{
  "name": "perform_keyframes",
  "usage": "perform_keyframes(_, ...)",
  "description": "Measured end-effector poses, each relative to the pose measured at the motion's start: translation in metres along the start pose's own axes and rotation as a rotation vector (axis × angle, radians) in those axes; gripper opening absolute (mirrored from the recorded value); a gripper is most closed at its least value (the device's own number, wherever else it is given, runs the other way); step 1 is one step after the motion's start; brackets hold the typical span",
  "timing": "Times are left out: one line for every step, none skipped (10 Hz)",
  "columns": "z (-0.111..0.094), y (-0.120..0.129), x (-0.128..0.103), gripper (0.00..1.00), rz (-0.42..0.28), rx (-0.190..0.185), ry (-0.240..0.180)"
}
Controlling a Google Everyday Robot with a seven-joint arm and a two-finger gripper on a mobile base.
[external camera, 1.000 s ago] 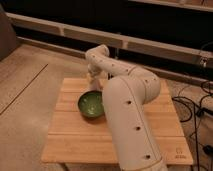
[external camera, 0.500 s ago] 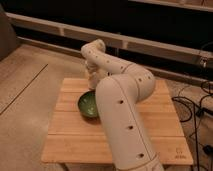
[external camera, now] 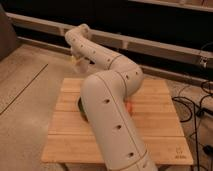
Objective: Place the ceramic cup over the eraser
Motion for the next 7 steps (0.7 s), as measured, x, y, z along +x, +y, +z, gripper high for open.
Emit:
perform_keyframes(-0.021, -0.014, -0.02, 0.0, -0.005, 0.059, -0.029)
perform_keyframes(-0.036, -0.026, -0.028, 0.0, -0.002, 0.103, -0.044)
perform_keyframes(-0.058, -0.044, -0.035, 0.0, 0.013, 0.161, -0.056)
perform_keyframes(-0.079, -0.061, -0.036, 0.0, 0.037, 0.214, -0.064)
perform_keyframes(-0.104, -0.081, -0.033, 0.0, 0.08, 0.267, -0.071)
perform_keyframes(-0.131, -0.102, -0.024, 0.0, 0.152, 0.318, -0.078)
perform_keyframes(-0.158, -0.121, -0.004, 0.0, 0.244, 0.358, -0.075)
